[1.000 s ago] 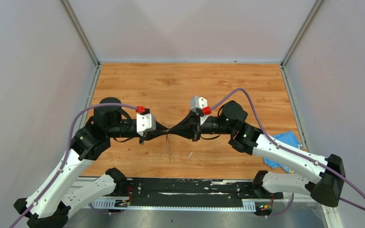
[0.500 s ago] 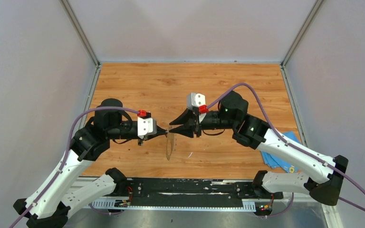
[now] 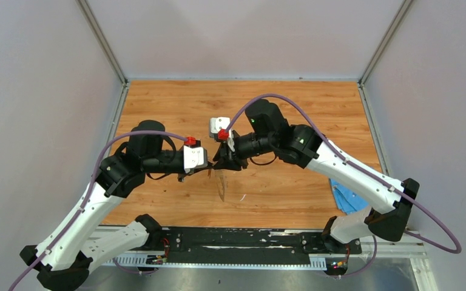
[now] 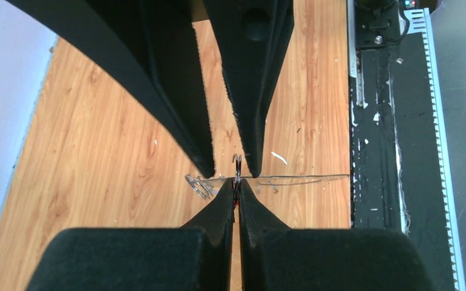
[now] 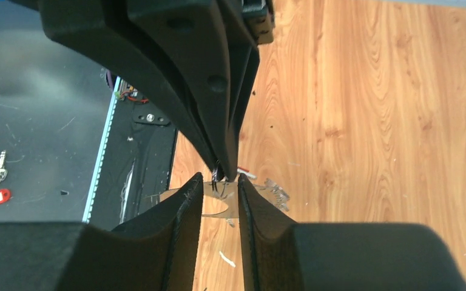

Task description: Put the keys on the keyring

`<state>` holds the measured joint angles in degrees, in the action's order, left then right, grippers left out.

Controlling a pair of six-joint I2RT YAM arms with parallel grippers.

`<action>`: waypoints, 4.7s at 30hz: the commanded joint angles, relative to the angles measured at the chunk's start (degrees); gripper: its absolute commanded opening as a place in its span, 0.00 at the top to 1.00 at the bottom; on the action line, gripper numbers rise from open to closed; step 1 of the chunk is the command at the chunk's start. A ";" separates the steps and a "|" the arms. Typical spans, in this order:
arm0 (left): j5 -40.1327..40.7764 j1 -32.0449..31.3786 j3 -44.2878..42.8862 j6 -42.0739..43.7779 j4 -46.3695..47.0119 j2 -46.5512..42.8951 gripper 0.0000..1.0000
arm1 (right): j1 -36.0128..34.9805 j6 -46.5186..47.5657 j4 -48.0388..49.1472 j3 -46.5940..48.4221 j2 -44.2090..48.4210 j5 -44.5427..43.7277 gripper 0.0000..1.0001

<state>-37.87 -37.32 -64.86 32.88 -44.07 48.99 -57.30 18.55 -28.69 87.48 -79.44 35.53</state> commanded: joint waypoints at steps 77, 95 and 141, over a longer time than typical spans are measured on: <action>-2.27 -0.03 -0.07 9.30 4.43 -6.77 0.73 | -1.85 -34.41 73.45 -41.32 17.95 -7.64 1.00; -0.89 -0.03 1.51 10.29 4.40 -7.60 0.94 | -1.84 -34.93 72.91 -40.20 16.55 -5.04 1.00; -0.48 -0.04 2.53 7.19 6.12 -14.02 0.75 | -1.94 -33.91 71.88 -41.43 18.30 -9.44 1.00</action>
<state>-40.23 -37.26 -62.17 43.24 -39.88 35.83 -59.11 -15.64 40.82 44.84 -61.65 26.37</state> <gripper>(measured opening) 0.220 0.007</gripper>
